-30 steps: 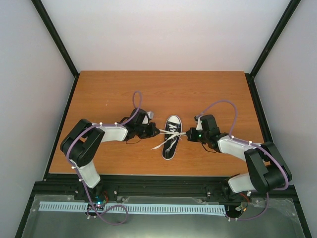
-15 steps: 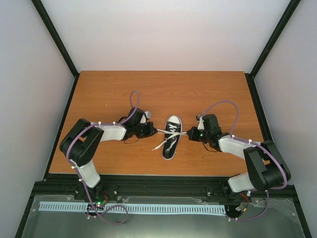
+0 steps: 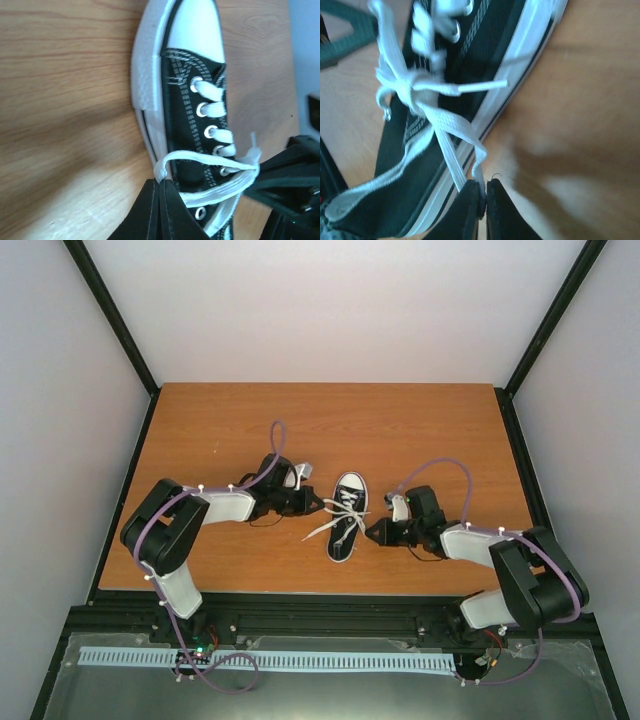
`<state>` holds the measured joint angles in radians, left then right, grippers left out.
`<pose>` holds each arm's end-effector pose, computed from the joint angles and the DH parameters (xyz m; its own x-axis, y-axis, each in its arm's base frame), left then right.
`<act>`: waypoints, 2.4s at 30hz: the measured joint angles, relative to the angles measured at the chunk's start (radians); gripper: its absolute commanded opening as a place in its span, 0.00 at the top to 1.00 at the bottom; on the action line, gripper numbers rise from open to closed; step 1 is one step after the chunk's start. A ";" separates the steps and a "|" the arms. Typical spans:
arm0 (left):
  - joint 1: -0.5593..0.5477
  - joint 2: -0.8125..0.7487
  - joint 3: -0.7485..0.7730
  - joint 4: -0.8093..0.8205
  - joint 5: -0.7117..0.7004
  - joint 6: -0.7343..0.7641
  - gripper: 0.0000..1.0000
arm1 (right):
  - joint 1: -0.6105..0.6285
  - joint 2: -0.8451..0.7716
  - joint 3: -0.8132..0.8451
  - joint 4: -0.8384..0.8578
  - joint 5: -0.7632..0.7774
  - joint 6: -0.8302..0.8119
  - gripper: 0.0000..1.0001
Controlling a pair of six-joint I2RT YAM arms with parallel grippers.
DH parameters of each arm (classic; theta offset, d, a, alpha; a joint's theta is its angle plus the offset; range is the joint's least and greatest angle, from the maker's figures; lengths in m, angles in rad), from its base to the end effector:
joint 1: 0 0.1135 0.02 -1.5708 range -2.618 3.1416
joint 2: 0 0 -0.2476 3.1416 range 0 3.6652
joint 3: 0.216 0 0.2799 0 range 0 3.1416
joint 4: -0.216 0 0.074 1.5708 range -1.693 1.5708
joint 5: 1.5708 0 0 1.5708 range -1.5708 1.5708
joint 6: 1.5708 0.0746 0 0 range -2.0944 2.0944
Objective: Tie the shoes
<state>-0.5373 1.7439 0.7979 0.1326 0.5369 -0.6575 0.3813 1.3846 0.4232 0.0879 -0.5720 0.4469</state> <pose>0.2950 -0.2202 0.0704 -0.9474 -0.0469 -0.3167 0.2056 0.6692 -0.7140 0.2334 0.1371 0.0622 -0.9163 0.0241 -0.3997 -0.2656 0.7104 0.6517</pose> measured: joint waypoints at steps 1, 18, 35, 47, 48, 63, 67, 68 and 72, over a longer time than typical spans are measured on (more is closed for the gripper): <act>0.000 0.001 0.006 0.003 0.014 0.008 0.99 | 0.011 0.008 -0.013 0.004 -0.014 0.006 0.87; -0.003 0.004 0.031 0.029 0.071 0.087 0.99 | -0.050 -0.201 -0.041 -0.008 0.015 0.125 0.33; -0.003 0.003 0.014 0.063 0.085 0.097 0.99 | -0.005 0.005 -0.011 0.209 0.063 0.464 0.52; -0.003 0.001 0.006 0.079 0.097 0.097 0.99 | 0.017 0.103 0.046 0.281 0.062 0.509 0.81; -0.003 0.001 0.005 0.080 0.097 0.097 0.99 | 0.018 0.107 0.047 0.284 0.063 0.515 0.83; -0.003 0.001 -0.005 0.108 0.103 0.079 0.62 | 0.017 0.075 0.046 0.254 0.122 0.530 0.97; -0.003 -0.008 -0.007 0.115 0.105 0.075 0.57 | 0.004 0.040 0.037 0.241 0.145 0.526 0.97; -0.003 -0.011 -0.007 0.116 0.105 0.074 0.56 | -0.002 0.032 0.031 0.238 0.150 0.524 0.97; -0.003 -0.014 -0.008 0.128 0.112 0.071 0.50 | -0.027 0.004 0.003 0.219 0.166 0.518 0.97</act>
<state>-0.5404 1.7302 0.7895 0.2604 0.6487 -0.5865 0.3538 1.3888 0.4267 0.3069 -0.4061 0.9653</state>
